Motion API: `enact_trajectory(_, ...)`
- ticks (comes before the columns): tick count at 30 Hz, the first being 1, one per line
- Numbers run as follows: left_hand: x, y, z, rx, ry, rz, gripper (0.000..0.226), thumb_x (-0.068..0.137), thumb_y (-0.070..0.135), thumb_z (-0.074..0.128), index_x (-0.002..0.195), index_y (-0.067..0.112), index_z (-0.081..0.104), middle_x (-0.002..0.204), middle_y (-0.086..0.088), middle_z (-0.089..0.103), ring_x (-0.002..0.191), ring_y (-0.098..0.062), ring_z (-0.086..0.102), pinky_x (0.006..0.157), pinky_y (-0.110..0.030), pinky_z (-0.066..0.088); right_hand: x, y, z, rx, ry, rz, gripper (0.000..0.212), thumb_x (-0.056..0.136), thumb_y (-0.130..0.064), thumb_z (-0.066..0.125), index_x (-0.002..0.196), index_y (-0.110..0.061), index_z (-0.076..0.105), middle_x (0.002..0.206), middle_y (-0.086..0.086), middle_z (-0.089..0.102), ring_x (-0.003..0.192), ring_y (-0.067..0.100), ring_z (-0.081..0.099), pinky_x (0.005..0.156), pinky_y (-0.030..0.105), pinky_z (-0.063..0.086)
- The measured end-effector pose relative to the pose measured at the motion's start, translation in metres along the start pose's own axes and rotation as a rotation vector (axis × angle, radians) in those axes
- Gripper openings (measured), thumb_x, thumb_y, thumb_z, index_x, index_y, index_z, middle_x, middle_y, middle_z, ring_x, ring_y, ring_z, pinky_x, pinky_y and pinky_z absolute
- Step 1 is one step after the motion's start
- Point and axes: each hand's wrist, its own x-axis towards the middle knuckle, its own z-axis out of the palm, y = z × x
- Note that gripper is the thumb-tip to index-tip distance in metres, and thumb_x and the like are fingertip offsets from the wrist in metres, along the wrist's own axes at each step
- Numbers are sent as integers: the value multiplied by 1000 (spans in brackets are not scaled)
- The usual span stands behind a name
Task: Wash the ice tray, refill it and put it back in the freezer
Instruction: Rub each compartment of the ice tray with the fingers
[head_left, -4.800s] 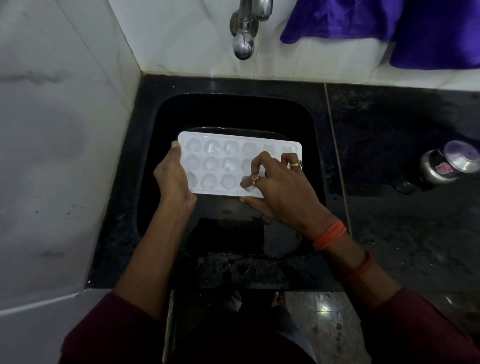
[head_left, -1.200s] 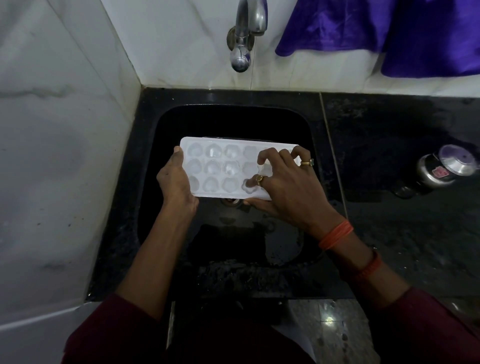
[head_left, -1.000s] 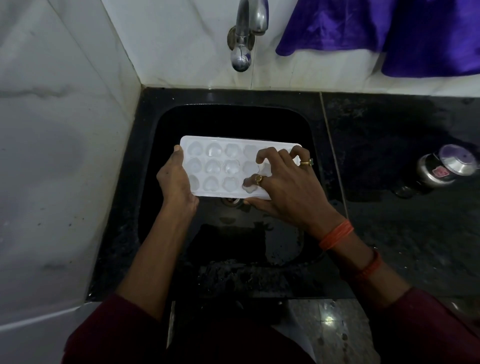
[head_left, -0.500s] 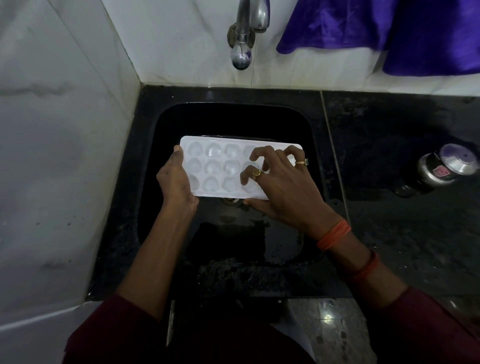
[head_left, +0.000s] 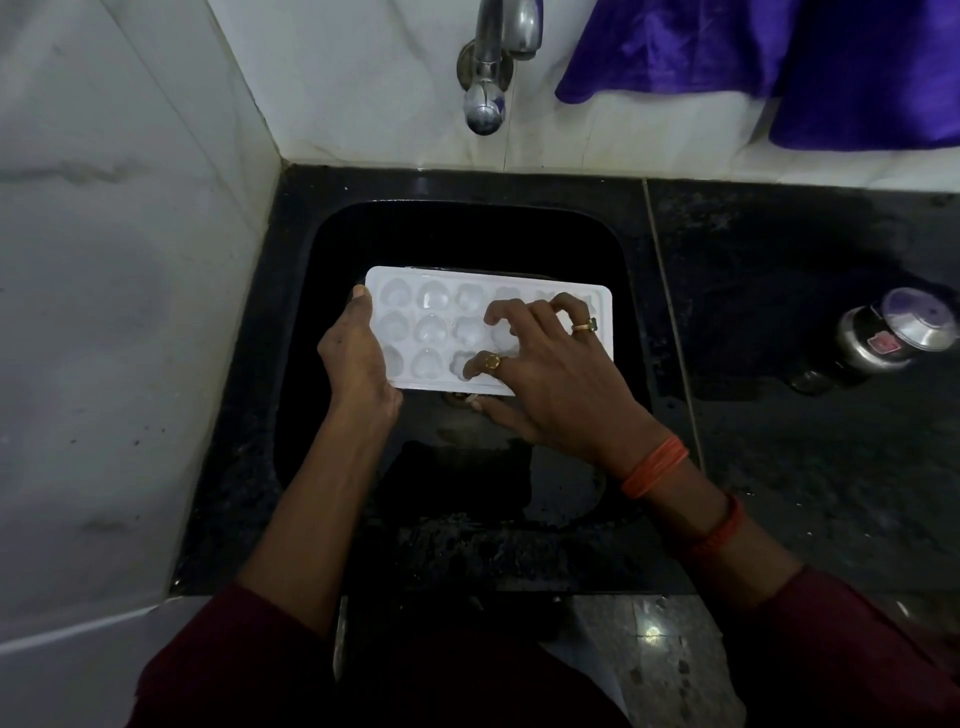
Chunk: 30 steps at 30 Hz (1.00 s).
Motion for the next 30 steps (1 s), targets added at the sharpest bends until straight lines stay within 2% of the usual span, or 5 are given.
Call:
enact_trajectory(7,-3,1,2,5,13,12,33,102,39,60,117,12,72,102,-7,79,86,-26,79,58,-34,61,2,3,-2,25,84,1,28,85,-55,68,102,-34,74,131,0,55,111,22,56,101,47,32)
enact_trajectory(15,-3,3,0,-11,4,6,35,103,39,60,118,10,72,106,-9,78,91,-29,78,62,-38,63,3,-3,2,17,41,2,30,88,-51,55,103,-32,74,134,2,52,116,23,52,101,45,31)
enact_trajectory(22,-3,3,-1,-3,7,9,35,103,40,59,118,11,71,106,-9,78,90,-28,78,60,-35,62,4,-4,0,75,135,-20,23,83,-45,70,101,-31,75,128,1,58,109,21,58,102,46,28)
enact_trajectory(26,-4,4,-1,-8,8,-2,36,102,40,60,118,10,71,109,-10,78,94,-30,77,66,-41,65,4,-8,3,97,111,-12,22,85,-42,66,102,-30,74,129,3,57,110,23,57,101,46,29)
enact_trajectory(30,-5,5,0,-3,15,-2,35,102,40,60,115,10,72,106,-10,78,92,-30,77,61,-37,64,5,-11,4,71,107,-20,21,85,-40,64,102,-28,73,128,5,58,110,25,57,101,47,31)
